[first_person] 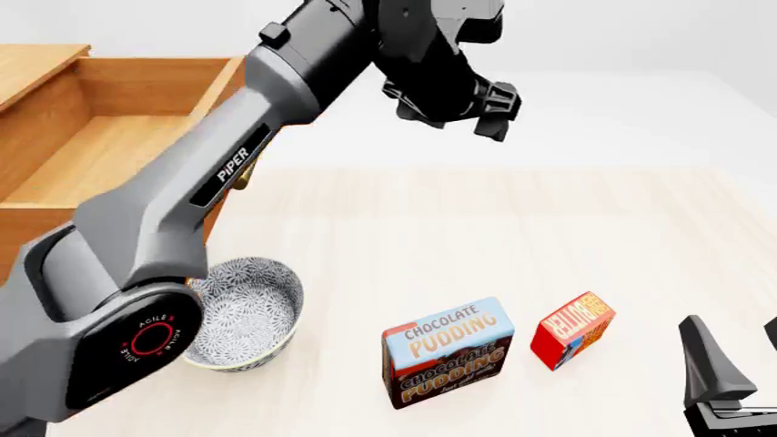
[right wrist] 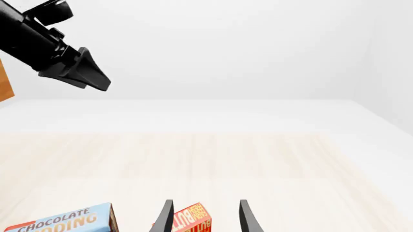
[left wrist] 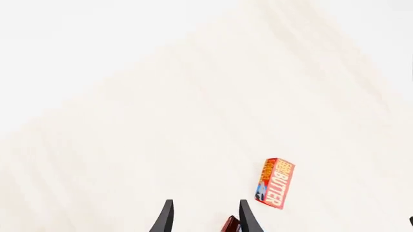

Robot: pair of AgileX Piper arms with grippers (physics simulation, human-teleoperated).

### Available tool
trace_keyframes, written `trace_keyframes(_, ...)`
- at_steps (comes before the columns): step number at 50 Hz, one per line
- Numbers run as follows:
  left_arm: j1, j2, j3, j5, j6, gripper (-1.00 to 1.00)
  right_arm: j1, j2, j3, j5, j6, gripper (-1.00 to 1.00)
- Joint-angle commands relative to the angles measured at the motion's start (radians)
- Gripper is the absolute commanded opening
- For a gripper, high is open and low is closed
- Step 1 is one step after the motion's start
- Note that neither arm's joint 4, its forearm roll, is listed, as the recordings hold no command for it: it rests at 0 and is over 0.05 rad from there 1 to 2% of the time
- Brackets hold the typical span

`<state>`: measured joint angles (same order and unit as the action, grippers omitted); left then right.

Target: Put the butter at the back in the top drawer of the cabinet and close it.

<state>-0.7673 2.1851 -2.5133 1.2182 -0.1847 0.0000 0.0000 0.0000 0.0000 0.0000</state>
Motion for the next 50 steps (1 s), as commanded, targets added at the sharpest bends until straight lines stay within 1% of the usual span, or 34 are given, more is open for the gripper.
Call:
trace_keyframes(1, -0.055, 0.098, -0.036, 0.001, -0.021, 1.0, 0.0, 0.0, 0.0, 0.0, 0.0, 1.0)
trace_keyframes(12, -0.112, 0.186, -0.062, 0.001, -0.048, 1.0, 0.0, 0.0, 0.0, 0.0, 0.0, 1.0)
trace_keyframes(28, -0.167, 0.26, -0.087, 0.001, -0.075, 1.0, 0.0, 0.0, 0.0, 0.0, 0.0, 1.0)
trace_keyframes(30, -0.185, 0.283, -0.093, 0.001, -0.083, 1.0, 0.0, 0.0, 0.0, 0.0, 0.0, 1.0)
trace_keyframes(50, -0.234, 0.363, -0.116, 0.001, -0.116, 1.0, 0.0, 0.0, 0.0, 0.0, 0.0, 1.0)
